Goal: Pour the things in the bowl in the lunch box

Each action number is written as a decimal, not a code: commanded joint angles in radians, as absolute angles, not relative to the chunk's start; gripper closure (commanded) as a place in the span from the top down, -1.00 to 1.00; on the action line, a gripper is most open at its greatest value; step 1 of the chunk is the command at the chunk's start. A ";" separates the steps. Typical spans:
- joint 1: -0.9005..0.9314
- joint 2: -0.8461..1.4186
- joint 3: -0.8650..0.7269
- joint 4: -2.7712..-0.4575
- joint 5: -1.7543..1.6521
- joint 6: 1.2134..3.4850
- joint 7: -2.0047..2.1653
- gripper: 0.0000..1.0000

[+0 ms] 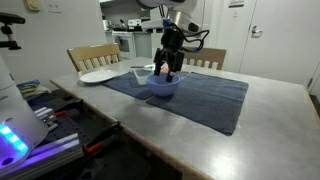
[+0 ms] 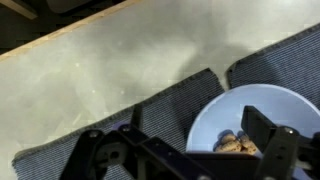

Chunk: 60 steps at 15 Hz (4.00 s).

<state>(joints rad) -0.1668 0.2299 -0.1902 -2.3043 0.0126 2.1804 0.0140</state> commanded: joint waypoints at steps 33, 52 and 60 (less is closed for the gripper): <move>-0.202 0.349 -0.128 -2.250 0.116 2.251 -0.125 1.00; -0.218 0.477 -0.097 -2.150 0.183 2.281 -0.148 1.00; -0.237 0.501 -0.099 -2.132 0.181 2.308 -0.147 -0.24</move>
